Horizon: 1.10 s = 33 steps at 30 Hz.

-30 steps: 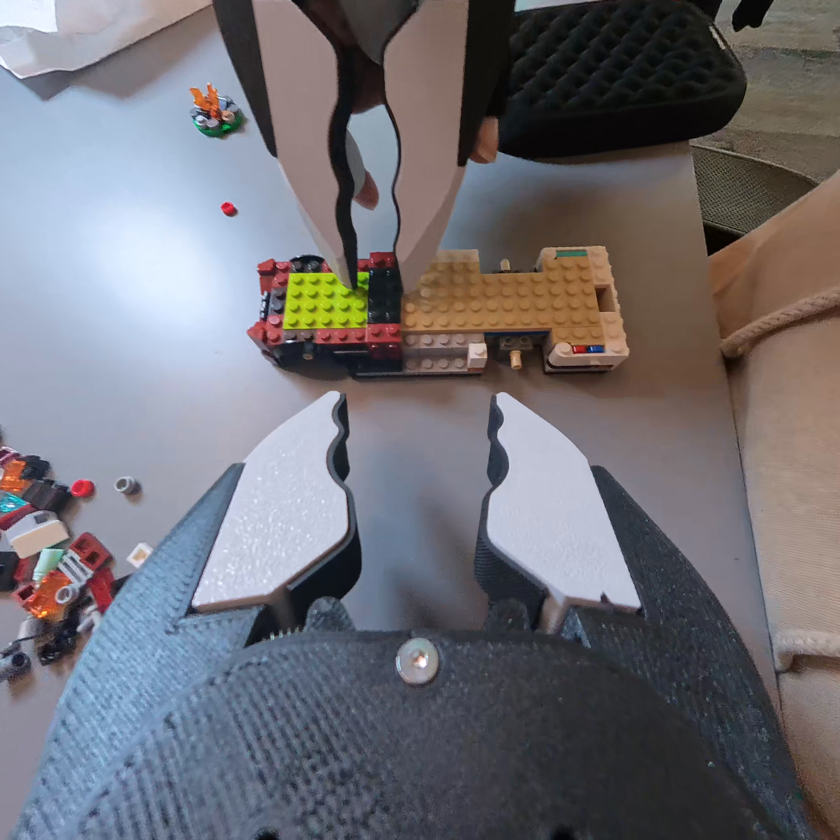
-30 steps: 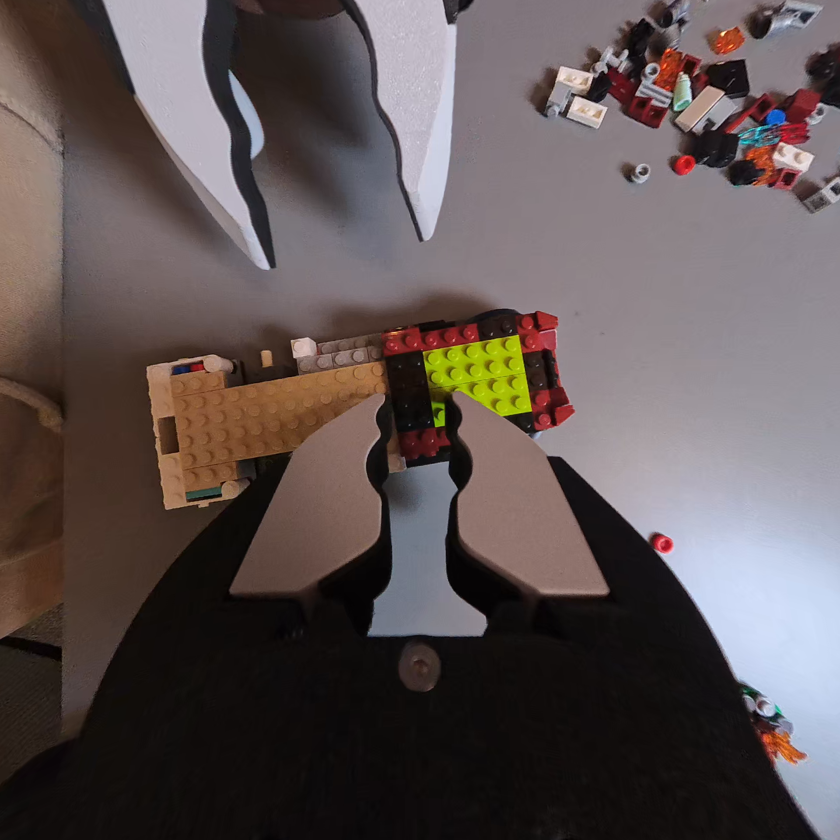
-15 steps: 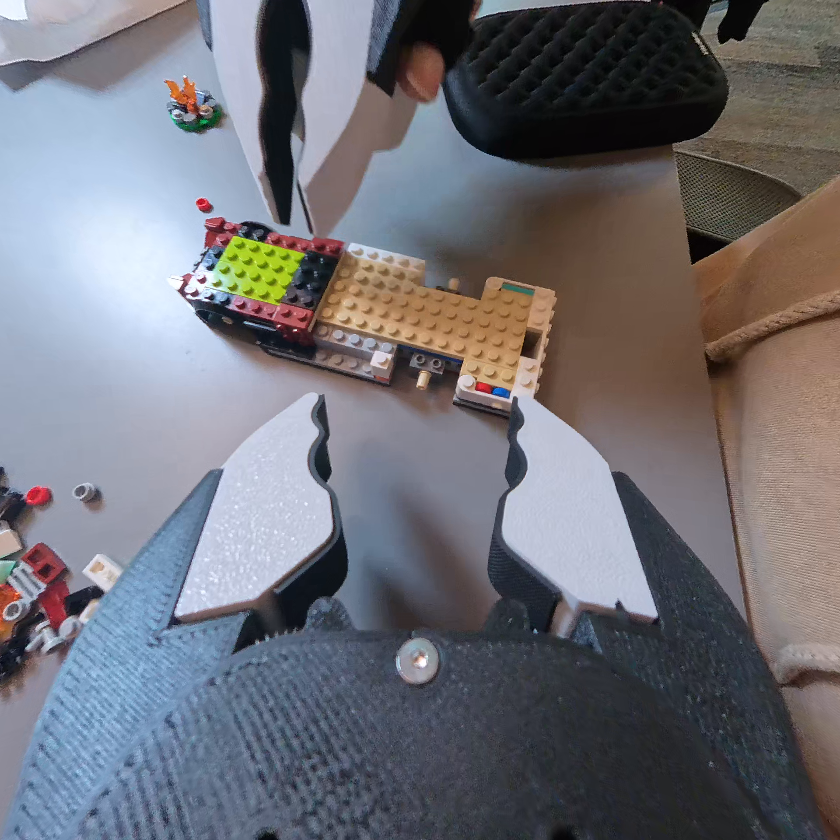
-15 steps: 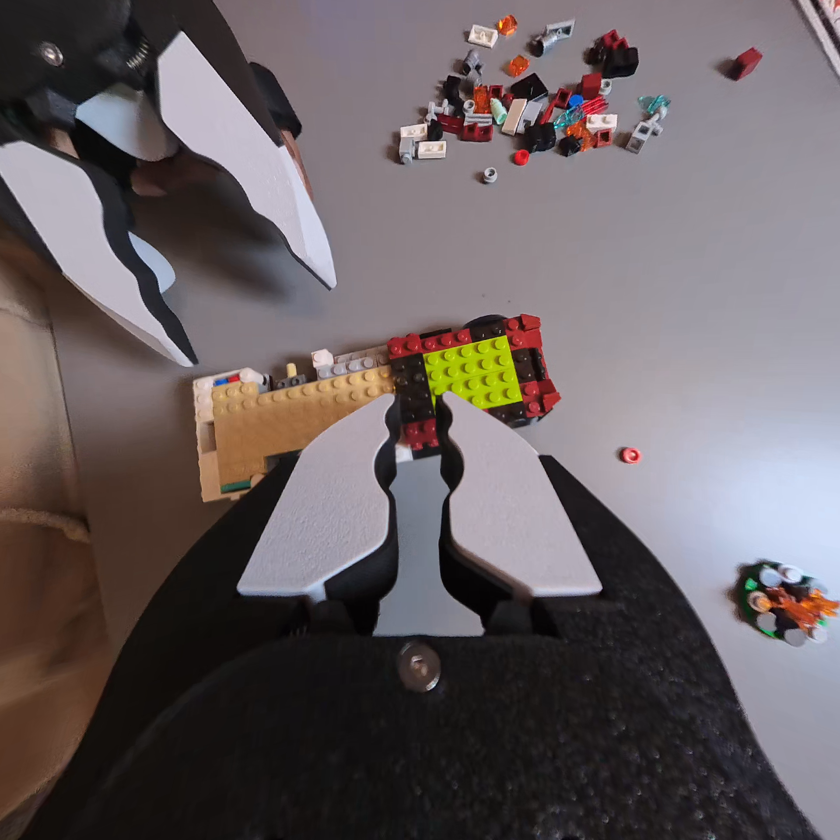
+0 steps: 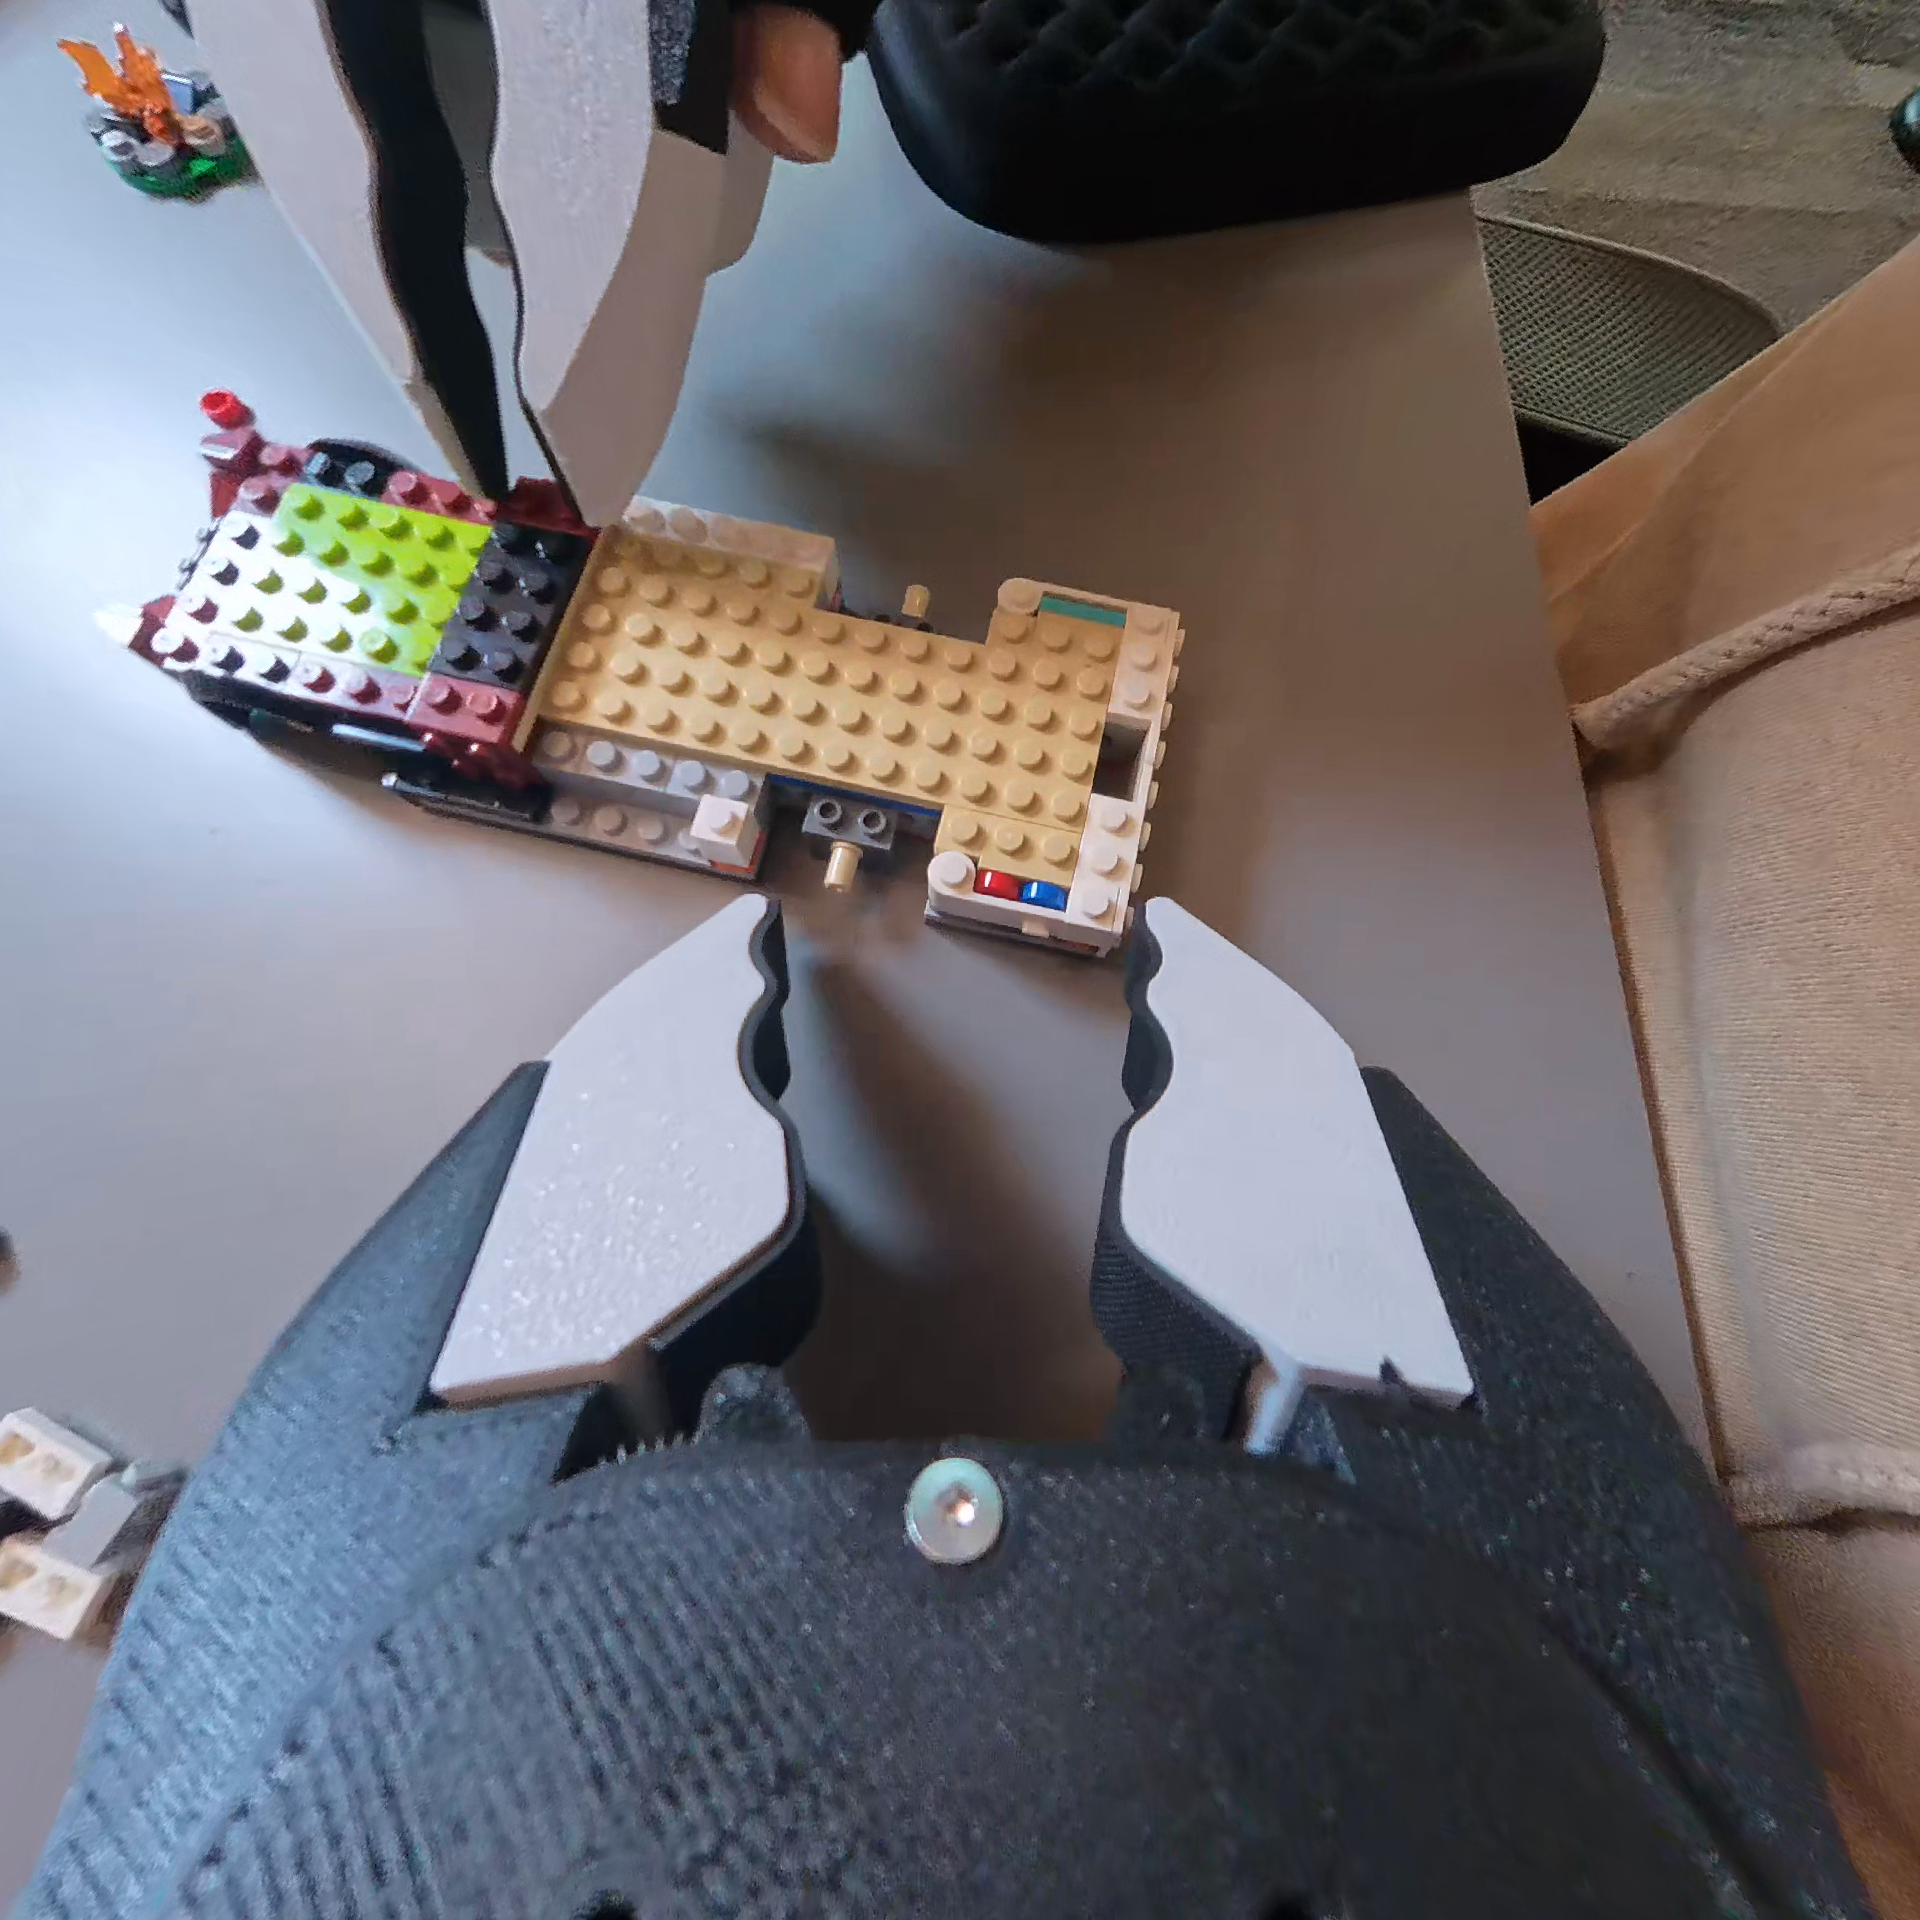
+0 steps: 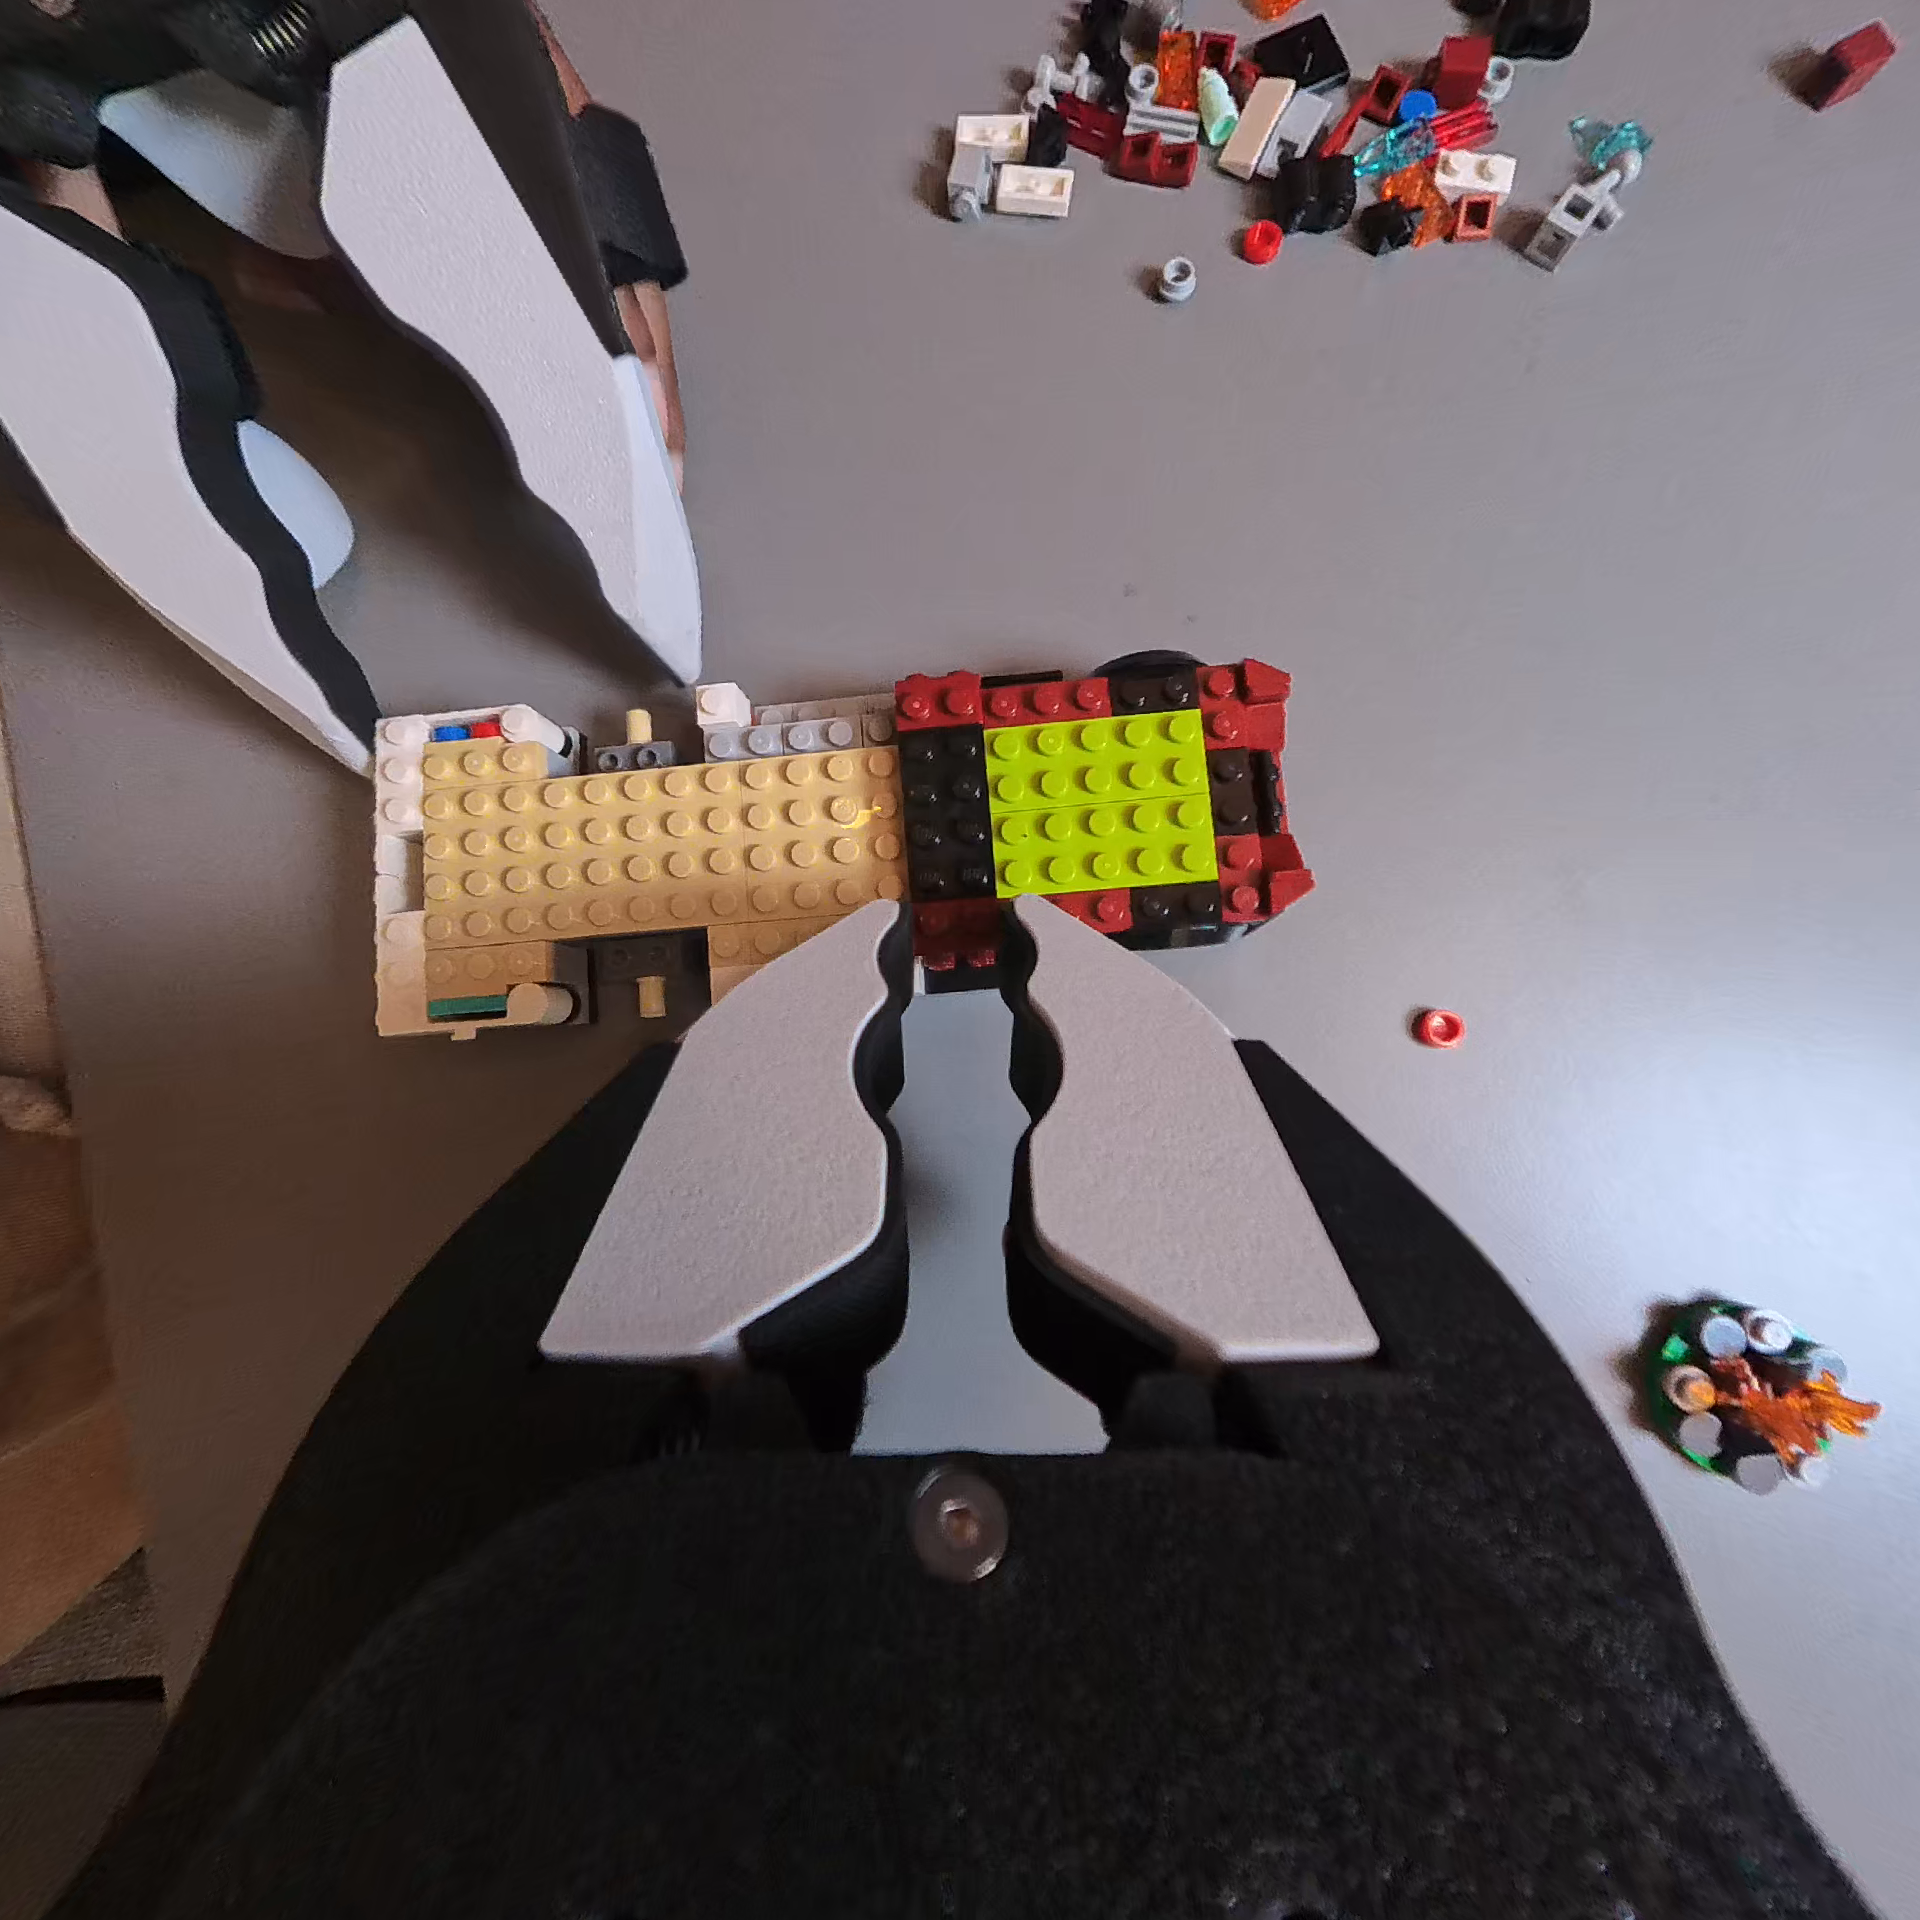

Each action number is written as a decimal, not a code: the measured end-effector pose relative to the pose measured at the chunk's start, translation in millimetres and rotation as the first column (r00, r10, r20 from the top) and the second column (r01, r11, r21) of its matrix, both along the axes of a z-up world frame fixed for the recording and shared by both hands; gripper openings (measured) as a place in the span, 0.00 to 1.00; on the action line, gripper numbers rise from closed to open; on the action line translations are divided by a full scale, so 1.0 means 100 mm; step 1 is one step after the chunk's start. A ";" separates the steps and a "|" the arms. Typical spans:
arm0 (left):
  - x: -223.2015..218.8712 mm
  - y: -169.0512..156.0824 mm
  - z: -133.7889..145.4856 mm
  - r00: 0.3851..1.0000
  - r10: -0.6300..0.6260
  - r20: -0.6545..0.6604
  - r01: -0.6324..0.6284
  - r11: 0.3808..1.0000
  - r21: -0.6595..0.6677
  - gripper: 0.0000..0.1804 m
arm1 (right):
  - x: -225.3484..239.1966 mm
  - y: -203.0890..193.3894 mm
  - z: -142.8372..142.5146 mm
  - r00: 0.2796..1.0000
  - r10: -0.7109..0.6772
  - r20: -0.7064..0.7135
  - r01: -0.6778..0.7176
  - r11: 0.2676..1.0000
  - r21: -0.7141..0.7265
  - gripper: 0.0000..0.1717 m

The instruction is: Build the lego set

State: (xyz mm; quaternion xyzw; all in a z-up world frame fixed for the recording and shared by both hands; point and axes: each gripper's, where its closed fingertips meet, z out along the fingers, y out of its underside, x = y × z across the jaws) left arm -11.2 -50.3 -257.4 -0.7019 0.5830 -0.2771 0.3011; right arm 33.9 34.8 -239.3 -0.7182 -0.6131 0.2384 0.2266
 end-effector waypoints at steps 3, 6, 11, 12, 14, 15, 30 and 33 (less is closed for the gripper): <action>-0.10 0.08 0.00 1.000 0.020 -0.012 -0.020 1.000 0.008 0.38 | 0.01 0.00 0.00 0.998 -0.060 -0.009 0.059 0.998 -0.030 0.08; -0.30 0.22 -0.01 0.997 0.068 -0.033 -0.068 0.998 0.010 0.39 | 0.06 -0.02 0.01 0.990 -0.141 -0.003 0.140 0.988 -0.066 0.08; -0.70 0.49 0.00 0.979 0.198 -0.048 -0.197 0.980 0.028 0.36 | 0.08 -0.25 0.01 0.989 -0.146 -0.017 0.142 0.982 -0.126 0.07; -0.72 0.50 0.03 0.979 0.202 -0.034 -0.201 0.979 0.031 0.37 | 0.09 -0.29 0.02 0.991 -0.133 -0.018 0.130 0.983 -0.127 0.08; -0.70 0.46 0.13 0.982 0.186 0.013 -0.186 0.982 0.013 0.38 | 0.10 -0.26 0.05 0.994 -0.109 -0.024 0.107 0.991 -0.075 0.08; -0.66 0.42 0.16 0.984 0.174 0.030 -0.174 0.985 0.003 0.39 | 0.11 -0.24 0.08 0.996 -0.089 -0.025 0.088 0.995 -0.048 0.07; -0.24 0.17 -0.02 0.998 0.067 -0.010 -0.066 0.996 0.065 0.44 | 0.03 -0.31 0.01 0.996 0.052 0.078 -0.054 0.998 0.029 0.00; -0.27 0.19 -0.02 0.998 0.056 -0.001 -0.056 0.997 0.060 0.44 | 0.02 -0.31 0.00 0.998 0.027 0.058 -0.027 1.000 -0.001 0.00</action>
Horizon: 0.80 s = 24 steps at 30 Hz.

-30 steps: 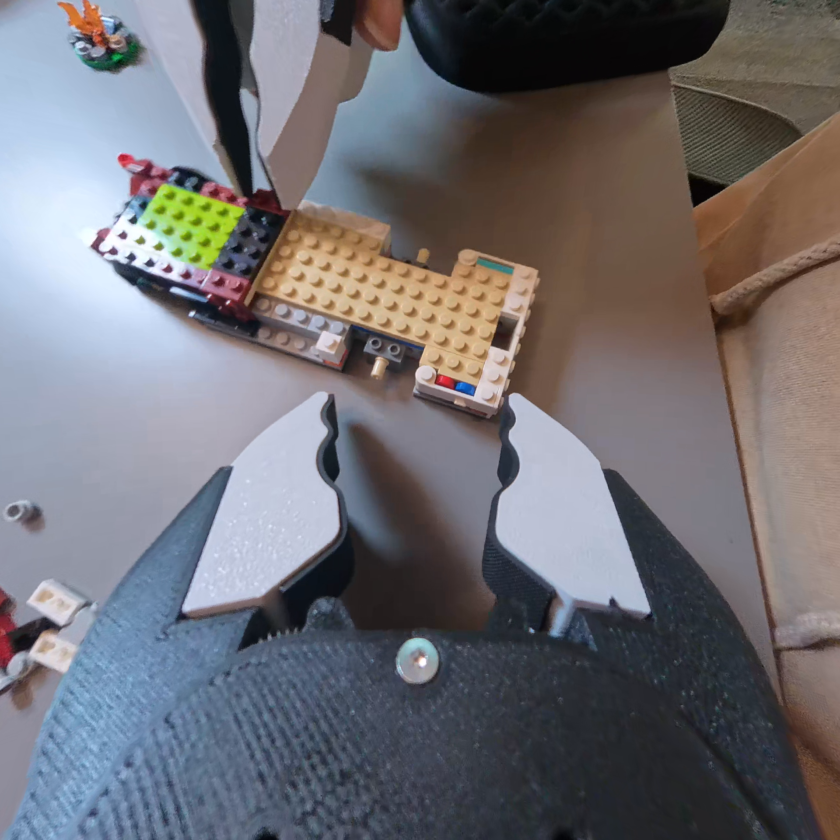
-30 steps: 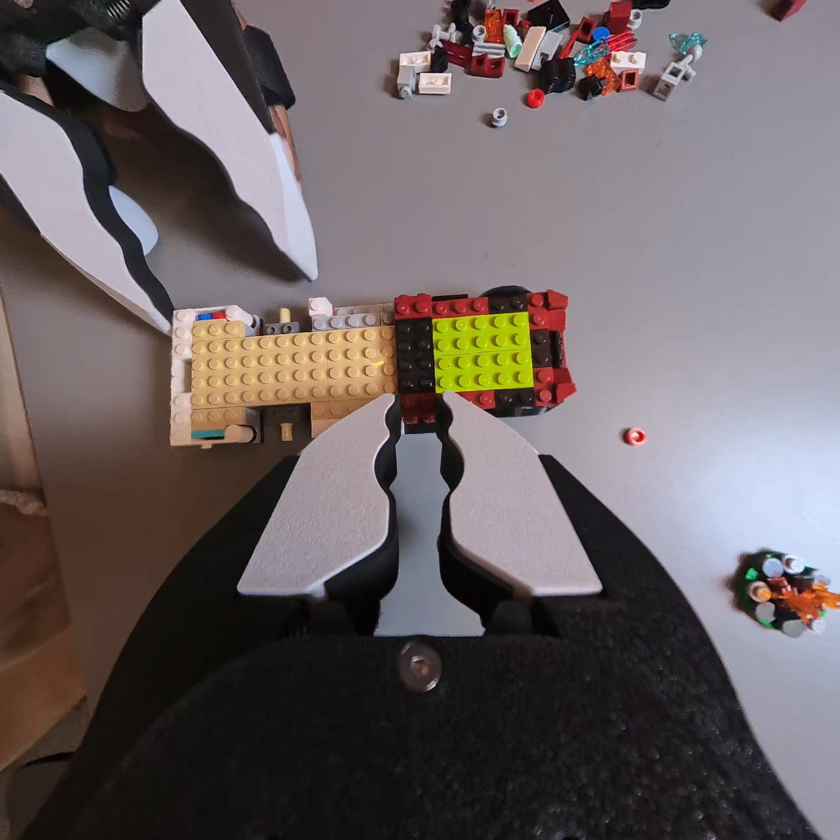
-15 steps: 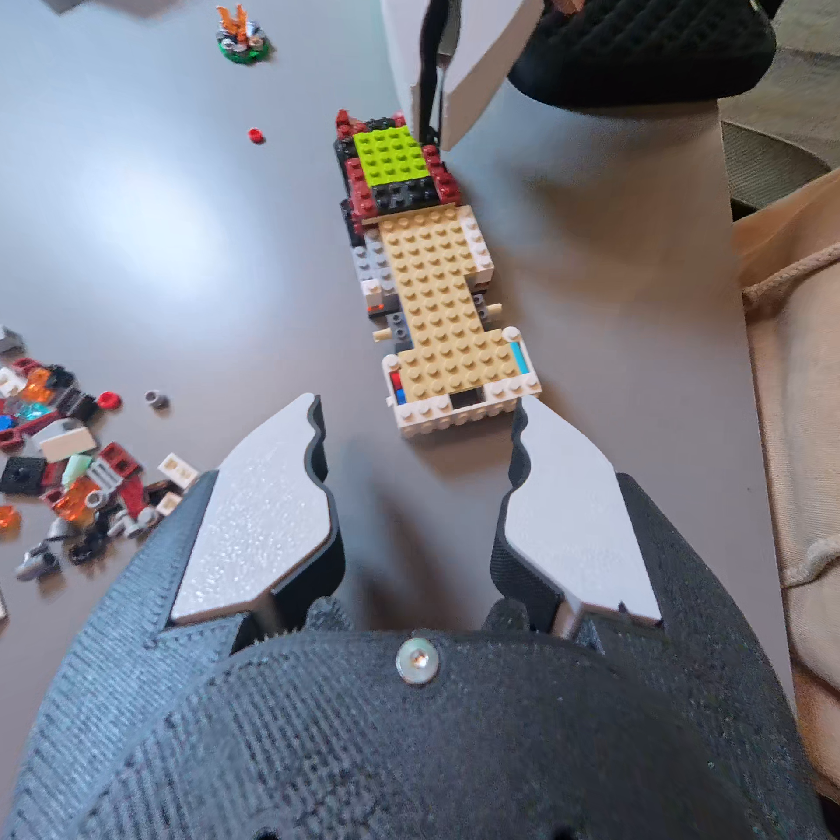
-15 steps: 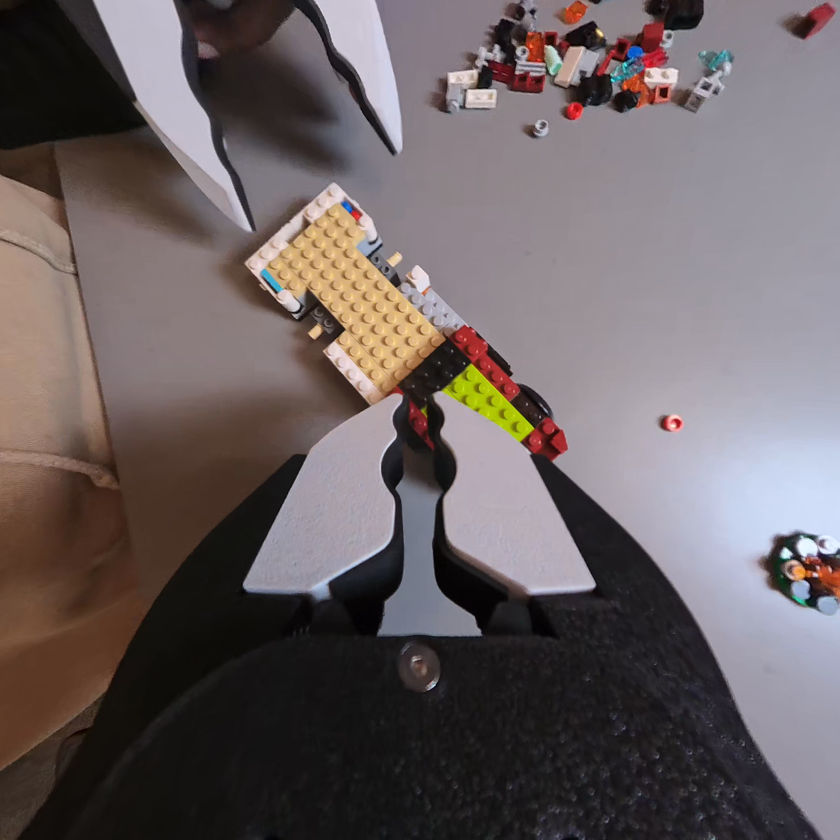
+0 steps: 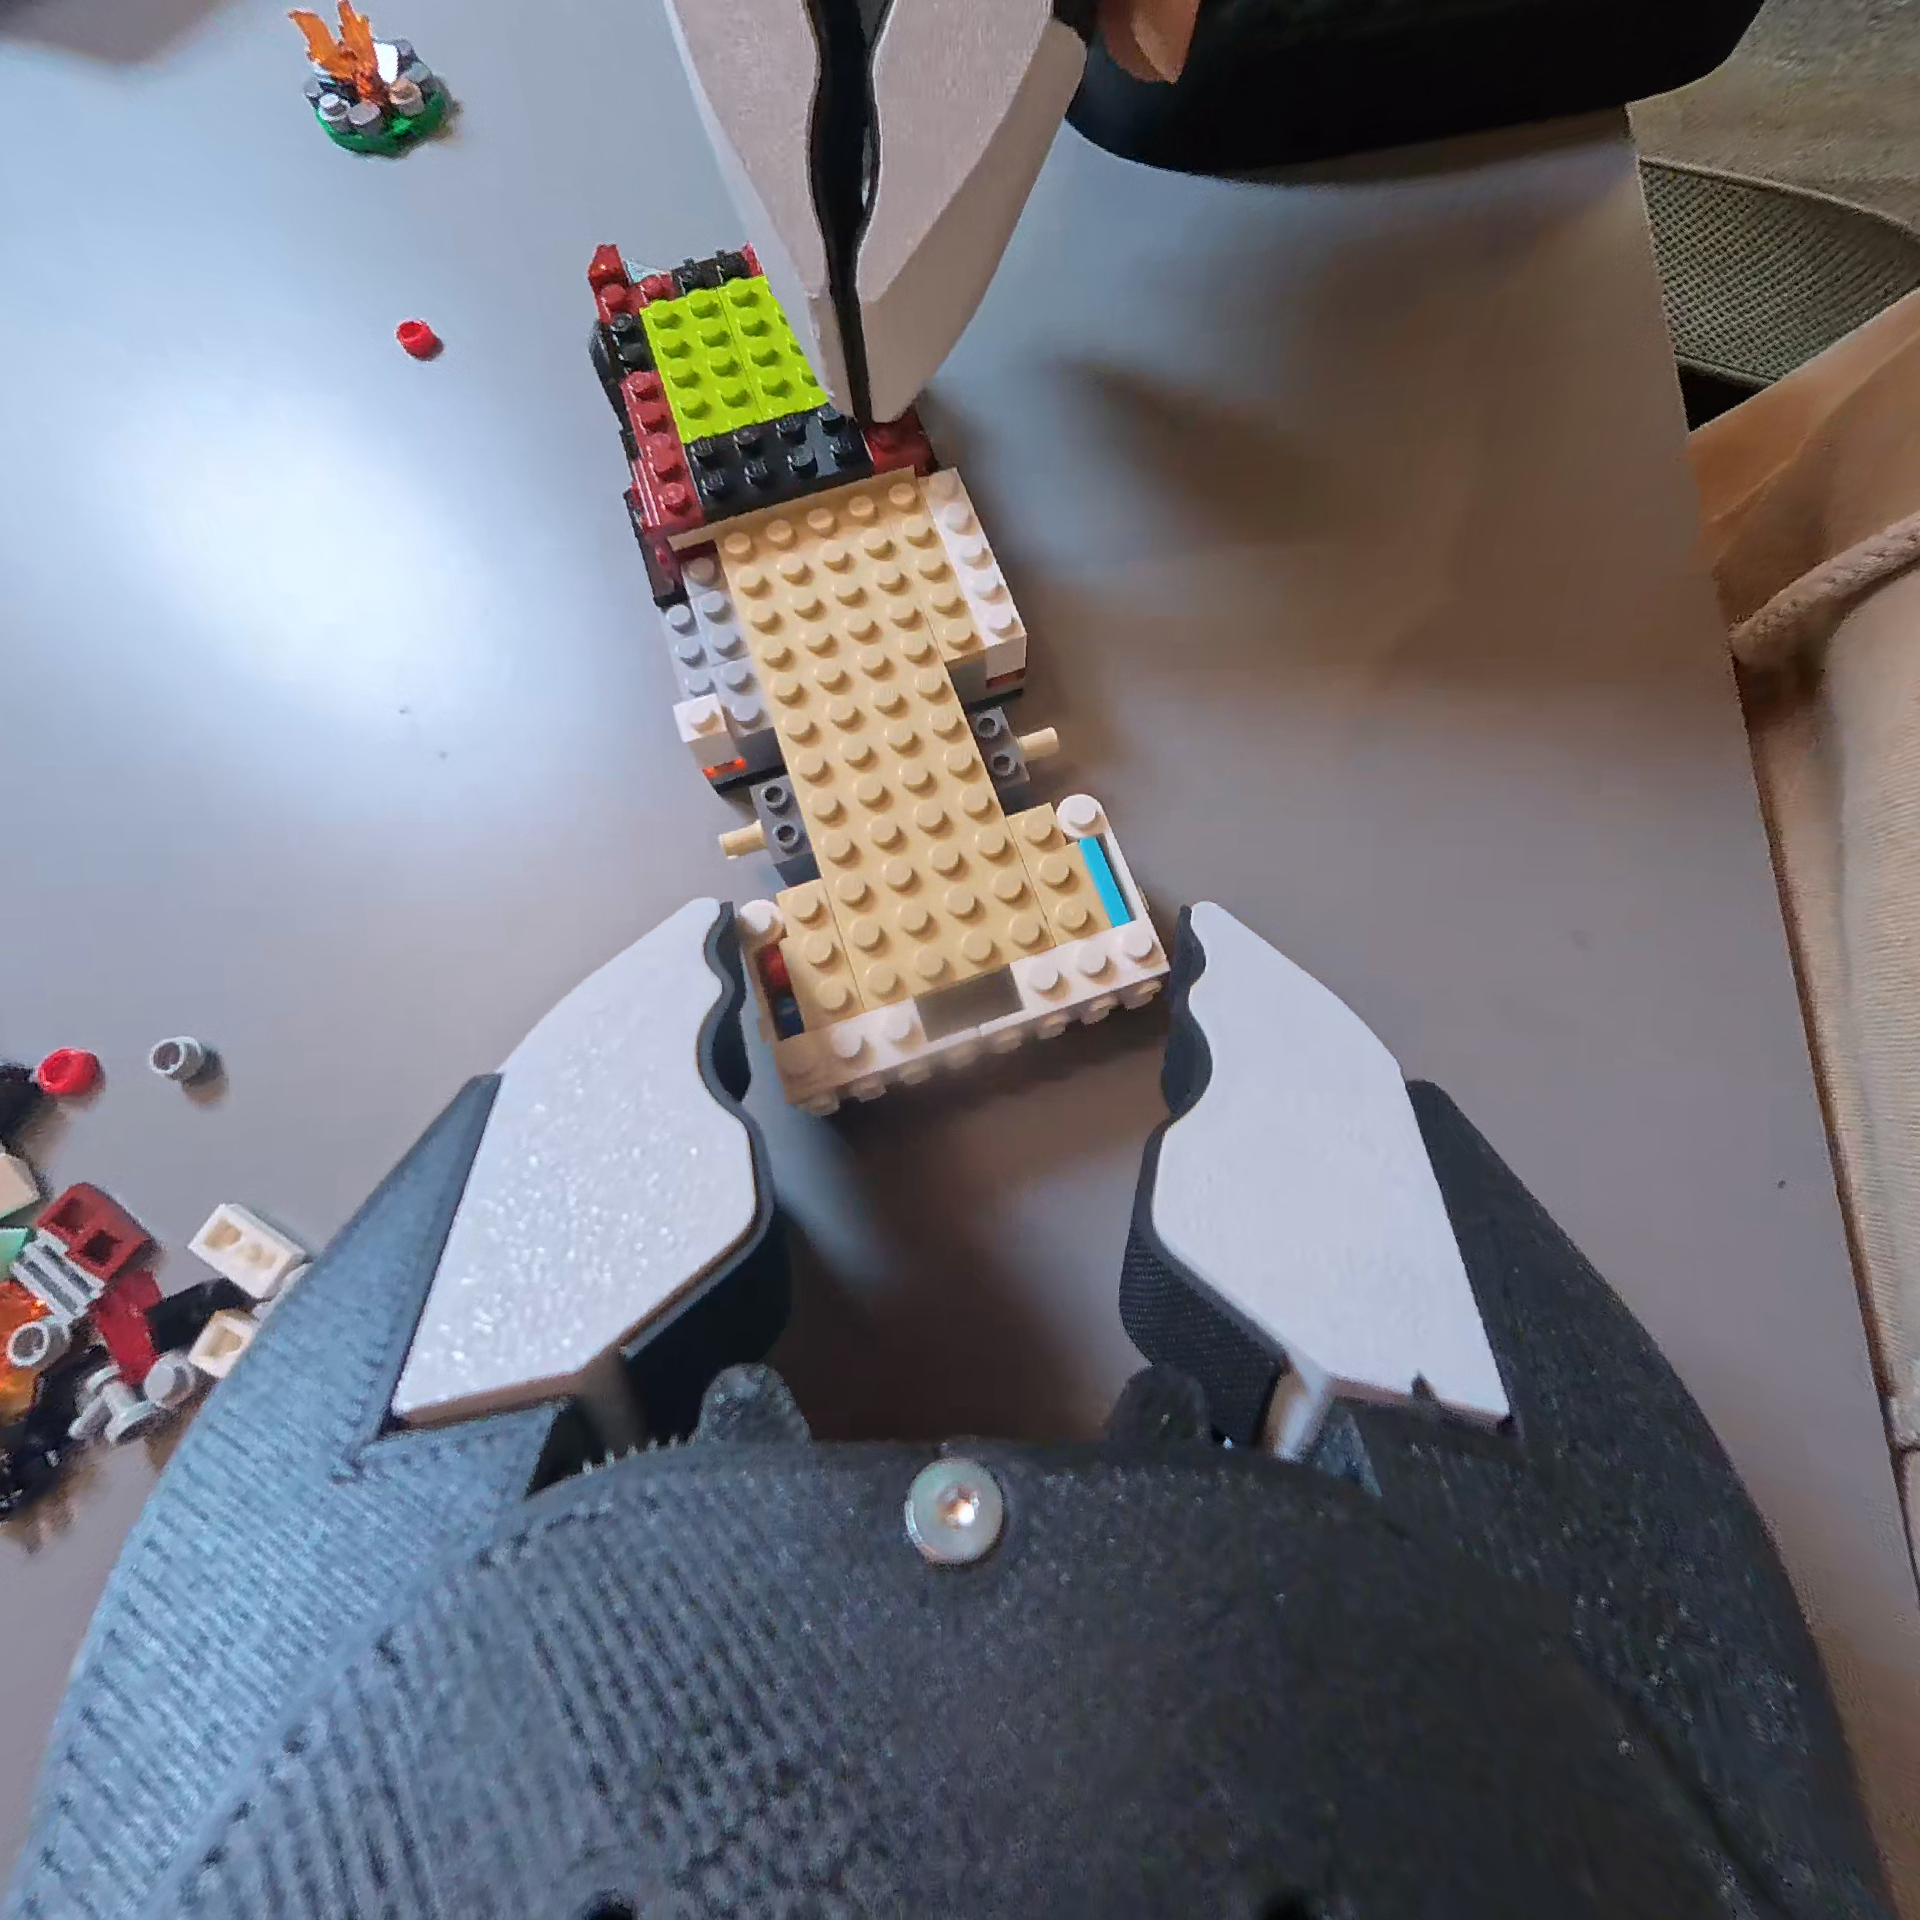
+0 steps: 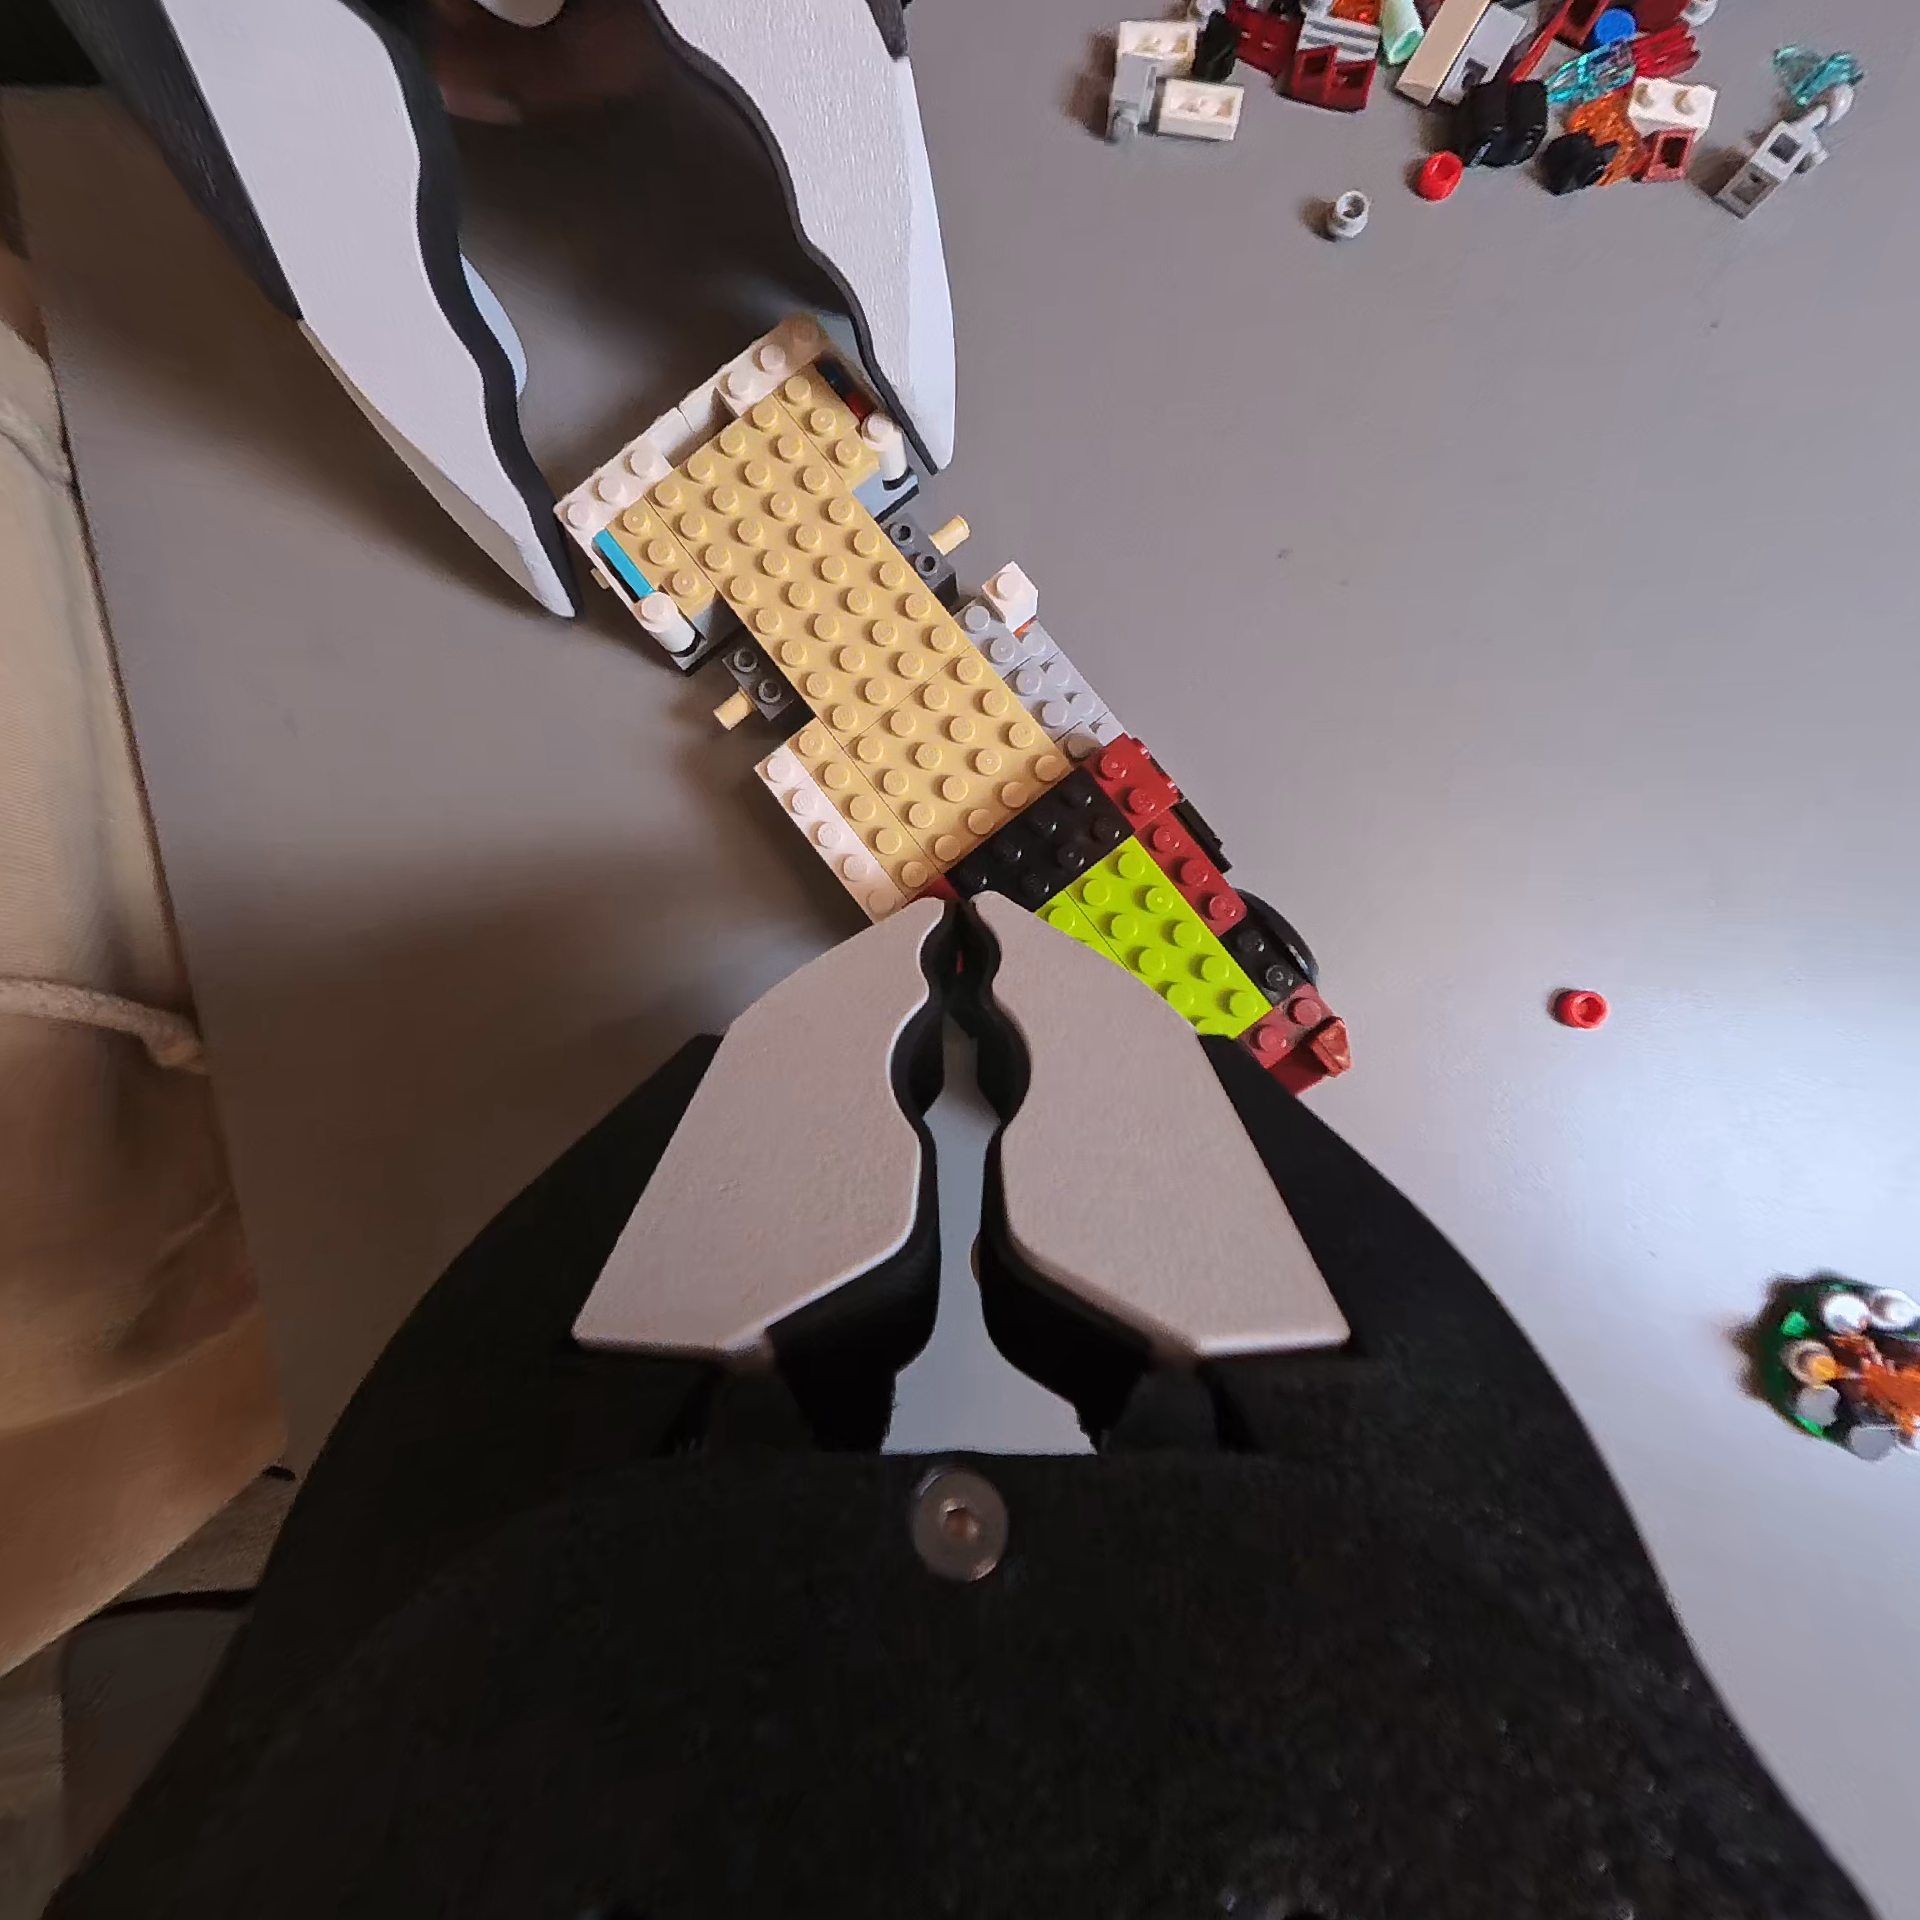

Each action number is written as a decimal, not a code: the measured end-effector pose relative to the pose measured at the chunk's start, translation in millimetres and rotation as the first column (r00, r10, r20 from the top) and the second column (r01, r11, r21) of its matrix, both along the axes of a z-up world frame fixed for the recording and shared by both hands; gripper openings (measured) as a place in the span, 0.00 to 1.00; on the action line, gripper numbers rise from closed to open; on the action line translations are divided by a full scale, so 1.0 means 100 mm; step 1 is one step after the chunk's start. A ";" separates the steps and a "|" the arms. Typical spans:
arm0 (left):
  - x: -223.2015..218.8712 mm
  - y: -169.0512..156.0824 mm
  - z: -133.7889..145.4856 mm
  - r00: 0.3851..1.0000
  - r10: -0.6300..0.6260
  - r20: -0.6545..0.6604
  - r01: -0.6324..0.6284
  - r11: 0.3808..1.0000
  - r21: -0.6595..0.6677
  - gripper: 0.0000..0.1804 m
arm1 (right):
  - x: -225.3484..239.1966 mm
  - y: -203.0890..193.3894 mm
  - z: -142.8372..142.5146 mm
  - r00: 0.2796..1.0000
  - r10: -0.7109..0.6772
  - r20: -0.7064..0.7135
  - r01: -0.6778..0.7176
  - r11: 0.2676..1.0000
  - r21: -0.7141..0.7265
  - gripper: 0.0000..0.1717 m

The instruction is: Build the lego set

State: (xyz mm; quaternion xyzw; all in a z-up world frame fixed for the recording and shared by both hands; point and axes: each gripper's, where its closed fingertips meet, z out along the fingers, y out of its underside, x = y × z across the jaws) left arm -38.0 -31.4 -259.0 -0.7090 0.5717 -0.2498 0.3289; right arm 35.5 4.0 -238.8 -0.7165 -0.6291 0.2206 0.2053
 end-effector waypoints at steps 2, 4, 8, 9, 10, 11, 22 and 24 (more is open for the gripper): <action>-0.05 0.03 0.00 1.000 0.007 0.001 -0.007 1.000 -0.005 0.43 | -0.02 0.01 0.00 1.000 -0.016 -0.008 0.016 1.000 0.003 0.00; -0.15 0.13 0.01 0.999 0.040 -0.010 -0.040 0.999 0.015 0.42 | -0.06 0.03 0.00 0.999 -0.031 -0.020 0.031 0.999 0.033 0.00; -0.26 0.22 0.05 0.995 0.097 0.027 -0.096 0.995 -0.034 0.50 | -0.17 0.18 0.02 0.987 -0.117 -0.109 0.129 0.986 0.104 0.00; -0.26 0.25 0.03 0.994 0.108 0.023 -0.107 0.994 -0.026 0.52 | -0.20 0.19 0.06 0.982 -0.110 -0.154 0.127 0.987 0.101 0.00; -0.28 0.28 0.01 0.993 0.119 0.008 -0.119 0.993 -0.004 0.52 | -0.25 0.18 0.14 0.969 -0.105 -0.224 0.126 0.989 0.078 0.04; -0.29 0.31 -0.02 0.992 0.127 -0.012 -0.127 0.992 0.016 0.52 | -0.26 0.19 0.24 0.951 -0.112 -0.288 0.133 0.990 0.053 0.05; -0.52 0.57 0.06 0.981 0.190 0.029 -0.192 0.980 0.053 0.43 | 0.13 0.72 0.58 0.847 -0.128 -0.517 0.200 0.976 0.088 0.18; -0.53 0.56 0.11 0.978 0.199 0.069 -0.200 0.980 0.018 0.44 | 0.13 0.79 0.58 0.817 -0.150 -0.558 0.231 0.970 0.078 0.18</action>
